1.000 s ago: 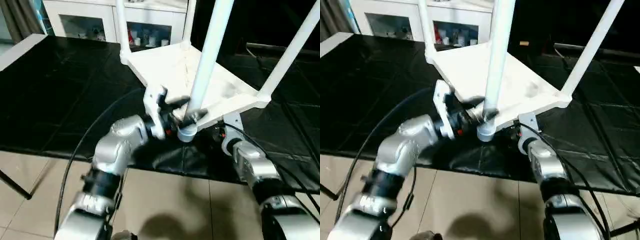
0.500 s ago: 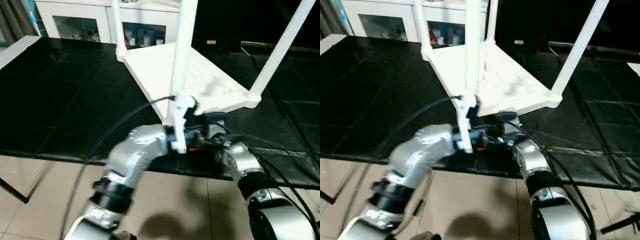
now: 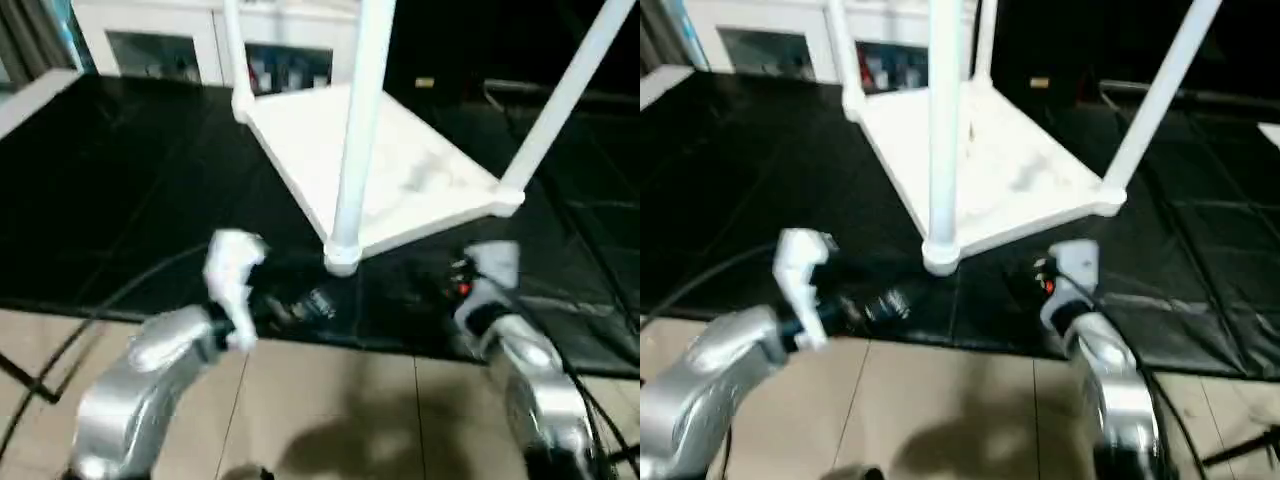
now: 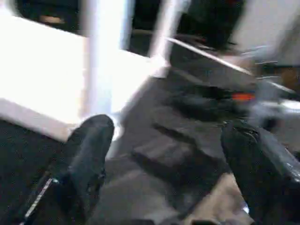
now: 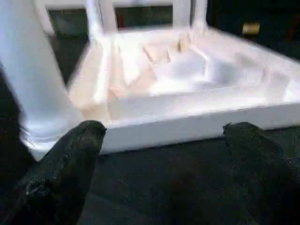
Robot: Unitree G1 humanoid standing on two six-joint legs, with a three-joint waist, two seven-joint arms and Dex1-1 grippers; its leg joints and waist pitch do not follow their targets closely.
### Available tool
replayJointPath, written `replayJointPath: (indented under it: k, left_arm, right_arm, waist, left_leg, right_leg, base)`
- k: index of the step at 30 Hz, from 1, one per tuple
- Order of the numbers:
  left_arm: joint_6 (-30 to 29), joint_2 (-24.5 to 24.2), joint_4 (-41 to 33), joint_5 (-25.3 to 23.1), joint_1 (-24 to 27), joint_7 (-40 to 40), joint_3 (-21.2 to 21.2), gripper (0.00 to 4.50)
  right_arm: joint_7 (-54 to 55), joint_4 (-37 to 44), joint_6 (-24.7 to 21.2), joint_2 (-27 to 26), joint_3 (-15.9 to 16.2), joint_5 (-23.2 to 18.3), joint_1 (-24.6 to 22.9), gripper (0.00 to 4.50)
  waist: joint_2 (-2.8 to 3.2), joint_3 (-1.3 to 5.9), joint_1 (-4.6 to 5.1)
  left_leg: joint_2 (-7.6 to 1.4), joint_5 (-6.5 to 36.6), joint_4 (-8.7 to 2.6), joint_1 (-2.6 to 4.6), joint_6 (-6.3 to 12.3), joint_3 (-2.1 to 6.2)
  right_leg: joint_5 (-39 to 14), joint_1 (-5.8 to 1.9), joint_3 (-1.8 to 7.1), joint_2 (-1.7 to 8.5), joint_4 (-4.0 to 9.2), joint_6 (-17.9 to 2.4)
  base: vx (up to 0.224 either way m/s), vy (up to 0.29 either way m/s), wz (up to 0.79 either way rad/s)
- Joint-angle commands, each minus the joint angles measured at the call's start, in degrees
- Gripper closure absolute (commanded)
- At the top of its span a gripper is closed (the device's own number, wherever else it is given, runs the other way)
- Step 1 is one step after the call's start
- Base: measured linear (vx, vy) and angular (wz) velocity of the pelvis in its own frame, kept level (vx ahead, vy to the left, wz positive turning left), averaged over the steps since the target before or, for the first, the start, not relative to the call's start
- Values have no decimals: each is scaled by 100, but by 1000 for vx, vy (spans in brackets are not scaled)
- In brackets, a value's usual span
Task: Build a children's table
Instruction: Rotate table base
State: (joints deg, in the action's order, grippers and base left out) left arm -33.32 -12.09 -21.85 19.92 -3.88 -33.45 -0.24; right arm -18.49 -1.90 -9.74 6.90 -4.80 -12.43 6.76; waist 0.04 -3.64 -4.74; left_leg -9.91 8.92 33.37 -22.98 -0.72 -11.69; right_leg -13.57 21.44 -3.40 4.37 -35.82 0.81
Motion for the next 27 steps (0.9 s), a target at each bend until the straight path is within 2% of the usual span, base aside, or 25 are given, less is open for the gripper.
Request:
replayJointPath:
  k: [1, 2, 3, 5, 9, 11, 12, 13, 14, 15, 16, 19, 20, 21, 22, 23, 24, 25, 26, 27]
  left_arm:
    - [260, 163, -23, -398, 172, 810, 427, 35]
    - [508, 249, 29, -706, 395, 1384, 577, 35]
    - [508, 249, 29, -706, 395, 1384, 577, 35]
    - [711, 375, -45, -780, 634, 1601, 593, 35]
    - [747, 546, -111, -809, 820, 1736, 644, 35]
    - [807, 592, -114, -911, 922, 1865, 669, 35]
    - [832, 627, -114, -902, 943, 1927, 707, 35]
    - [852, 649, -114, -892, 955, 1972, 731, 35]
    - [871, 642, -110, -886, 973, 2014, 746, 35]
    - [891, 631, -104, -892, 983, 2031, 739, 35]
    - [928, 605, -88, -914, 995, 2045, 724, 35]
    - [949, 617, -81, -932, 1000, 2063, 732, 35]
    - [945, 632, -85, -930, 1002, 2088, 740, 35]
    - [941, 637, -81, -926, 998, 2105, 745, 35]
    - [944, 640, -75, -932, 994, 2120, 745, 35]
    - [947, 640, -66, -932, 989, 2126, 741, 35]
    - [957, 636, -66, -935, 987, 2141, 717, 35]
    - [959, 635, -68, -935, 988, 2144, 712, 35]
    - [971, 633, -76, -917, 990, 2162, 690, 35]
    - [970, 637, -85, -905, 989, 2171, 677, 35]
  right_arm:
    - [306, 692, -453, -119, -59, -144, -342, 6]
    - [471, 1261, -870, -221, 42, -176, -765, 6]
    - [471, 1261, -870, -221, 42, -176, -765, 6]
    - [507, 1616, -1087, -201, 199, -142, -1094, 6]
    - [553, 1825, -1208, -151, 264, -80, -1220, 6]
    - [741, 1950, -1410, -66, 277, 204, -1240, 6]
    - [725, 2045, -1481, -41, 267, 166, -1244, 6]
    - [705, 2116, -1531, -25, 260, 115, -1249, 6]
    - [768, 2241, -1567, -66, 202, 42, -1231, 6]
    - [818, 2295, -1596, -86, 183, 30, -1223, 6]
    - [922, 2373, -1644, -125, 158, 37, -1201, 6]
    - [716, 2440, -1721, -67, 218, -174, -1135, 6]
    - [579, 2466, -1761, -35, 257, -306, -1121, 6]
    - [548, 2480, -1788, -34, 275, -339, -1119, 6]
    - [545, 2494, -1828, -37, 294, -327, -1119, 6]
    - [550, 2495, -1825, -33, 317, -287, -1122, 6]
    - [554, 2493, -1820, -30, 338, -251, -1126, 6]
    - [553, 2493, -1821, -30, 339, -251, -1127, 6]
    - [549, 2499, -1802, -28, 348, -240, -1127, 6]
    - [547, 2499, -1824, -28, 349, -247, -1123, 6]
  waist:
    - [-2, 229, 41]
    - [45, 225, 37]
    - [45, 225, 37]
    - [25, 257, 42]
    - [19, 227, 49]
    - [-1, 188, 54]
    - [-13, 165, 60]
    - [-4, 155, 65]
    - [-14, 99, 96]
    - [-8, 50, 134]
    - [17, 36, 168]
    - [41, 52, 248]
    - [48, 94, 262]
    - [46, 140, 280]
    - [38, 194, 319]
    - [48, 215, 316]
    - [42, 252, 327]
    - [38, 261, 328]
    - [33, 292, 304]
    - [28, 309, 280]
  left_leg:
    - [-394, 2299, -526, 211, -418, 258]
    - [-395, 2246, -545, 208, -393, 271]
    - [-395, 2246, -545, 208, -393, 271]
    - [-390, 2046, -550, 192, -337, 276]
    - [-385, 2119, -566, 182, -369, 273]
    - [-367, 2813, -578, 272, -446, 279]
    - [-347, 3155, -577, 329, -470, 291]
    - [-335, 3368, -567, 384, -465, 292]
    - [-293, 3693, -542, 479, -420, 289]
    - [-260, 3895, -545, 536, -376, 303]
    - [-256, 3989, -551, 598, -378, 330]
    - [-285, 3870, -642, 510, -358, 400]
    - [-281, 3556, -662, 484, -257, 389]
    - [-285, 3154, -660, 489, -118, 365]
    - [-268, 2591, -647, 403, 68, 352]
    - [-256, 2326, -627, 404, 167, 333]
    - [-236, 1899, -570, 445, 391, 300]
    - [-218, 1720, -545, 466, 522, 281]
    - [-164, 1198, -470, 393, 766, 255]
    - [-119, 787, -413, 391, 993, 235]
  right_leg:
    - [-1896, -12, 344, 403, 623, -464]
    - [-1623, -14, 341, 372, 623, -406]
    - [-1623, -14, 341, 372, 623, -406]
    - [-1267, -49, 326, 355, 621, -363]
    - [-1167, -23, 334, 356, 622, -415]
    - [-2103, -16, 347, 376, 697, -207]
    - [-2722, -11, 340, 374, 769, -51]
    - [-3035, -8, 323, 358, 809, -5]
    - [-3666, 4, 269, 327, 920, 68]
    - [-4044, -64, 181, 286, 1011, 67]
    - [-4039, -117, 114, 274, 1062, 21]
    - [-3416, -320, 83, 266, 998, -69]
    - [-2971, -389, 124, 270, 962, -166]
    - [-2398, -416, 151, 259, 916, -359]
    - [-1697, -531, 151, 235, 837, -554]
    - [-1381, -542, 146, 228, 809, -637]
    - [-804, -542, 136, 207, 739, -820]
    - [-591, -544, 128, 199, 714, -908]
    - [-84, -644, 137, 202, 657, -1033]
    - [342, -669, 137, 172, 605, -1100]
  base:
    - [0, 0, 0]
    - [0, 0, 0]
    - [0, 0, 0]
    - [0, 0, 0]
    - [0, 0, 0]
    - [0, 0, 0]
    - [0, 0, 0]
    - [0, 0, 0]
    - [0, 0, 0]
    - [0, 0, 0]
    - [0, 0, 0]
    - [38, 24, -13]
    - [81, 31, -13]
    - [103, 21, -5]
    - [103, 21, -5]
    - [104, 10, -3]
    - [111, -2, 1]
    - [111, -2, 1]
    - [116, -10, 4]
    - [117, -12, 5]
